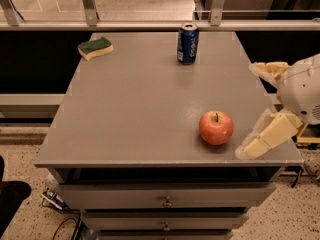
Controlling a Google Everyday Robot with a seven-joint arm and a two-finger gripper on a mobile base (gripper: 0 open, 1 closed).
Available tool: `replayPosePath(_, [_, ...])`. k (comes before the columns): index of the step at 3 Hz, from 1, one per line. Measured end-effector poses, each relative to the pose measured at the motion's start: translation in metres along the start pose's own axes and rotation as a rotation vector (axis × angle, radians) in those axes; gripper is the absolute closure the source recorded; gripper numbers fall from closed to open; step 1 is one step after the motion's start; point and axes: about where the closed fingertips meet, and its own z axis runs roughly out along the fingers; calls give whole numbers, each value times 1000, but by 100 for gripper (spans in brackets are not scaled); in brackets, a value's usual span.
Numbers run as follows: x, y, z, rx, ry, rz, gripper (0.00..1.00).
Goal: Move apple near sponge
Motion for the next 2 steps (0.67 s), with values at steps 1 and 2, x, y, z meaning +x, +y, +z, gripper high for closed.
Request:
replayPosePath(1, [3,-1,22,-15,-135,40,0])
replayPosePath(2, [8,-2,40,-33,-210,65,0])
